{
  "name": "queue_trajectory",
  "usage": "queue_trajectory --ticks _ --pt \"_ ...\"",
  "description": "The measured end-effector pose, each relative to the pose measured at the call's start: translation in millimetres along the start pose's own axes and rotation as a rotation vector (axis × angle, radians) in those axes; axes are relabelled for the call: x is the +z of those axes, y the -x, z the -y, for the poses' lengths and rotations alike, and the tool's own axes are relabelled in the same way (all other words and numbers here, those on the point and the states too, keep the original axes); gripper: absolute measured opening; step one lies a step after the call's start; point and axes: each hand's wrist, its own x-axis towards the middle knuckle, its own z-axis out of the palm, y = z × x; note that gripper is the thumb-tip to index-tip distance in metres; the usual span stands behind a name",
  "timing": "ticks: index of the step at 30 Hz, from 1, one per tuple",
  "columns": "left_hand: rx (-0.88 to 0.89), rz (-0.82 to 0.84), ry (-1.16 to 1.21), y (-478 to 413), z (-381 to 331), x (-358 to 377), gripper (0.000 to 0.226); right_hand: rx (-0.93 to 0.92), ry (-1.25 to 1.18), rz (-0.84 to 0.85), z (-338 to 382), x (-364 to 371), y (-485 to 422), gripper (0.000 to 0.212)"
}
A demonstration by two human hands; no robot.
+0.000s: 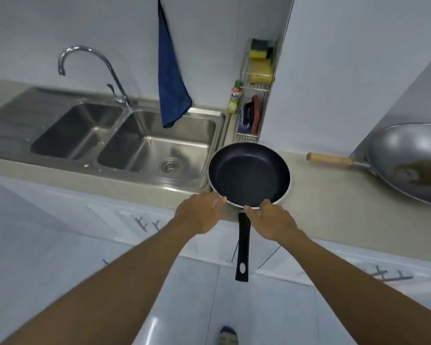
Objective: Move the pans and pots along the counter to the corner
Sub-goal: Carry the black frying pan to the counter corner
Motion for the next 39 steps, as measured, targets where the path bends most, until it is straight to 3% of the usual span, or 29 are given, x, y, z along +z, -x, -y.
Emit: queue_trajectory --ticks 7,15,21,24,28,33,39 --pt "-0.161 0.12 0.142 16.5 5.2 86.7 0.057 0.101 -0.114 0.112 -10.8 42.3 -21.8 0.062" --pt "-0.279 0.178 0.407 29.2 -6.4 137.8 0.05 0.146 -0.28 0.224 -10.1 61.3 -45.1 0.066" --pt "-0.344 0.183 0.641 24.9 -20.8 150.2 0.053 0.251 -0.552 0.285 -1.1 68.0 -54.7 0.044" --pt "-0.363 0.19 0.624 24.9 -21.7 152.5 0.054 0.251 -0.572 0.261 2.7 70.9 -52.6 0.028" --pt "-0.342 0.057 0.573 27.2 -18.1 144.5 0.054 0.237 -0.618 0.211 15.8 71.1 -48.3 0.019" --pt "-0.242 -0.008 0.413 40.4 -7.8 128.4 0.05 0.214 -0.649 0.186 32.7 73.7 -34.2 0.018" --pt "-0.208 -0.048 0.403 59.9 19.9 90.6 0.05 0.105 -0.64 0.181 80.9 67.0 -18.5 0.023"
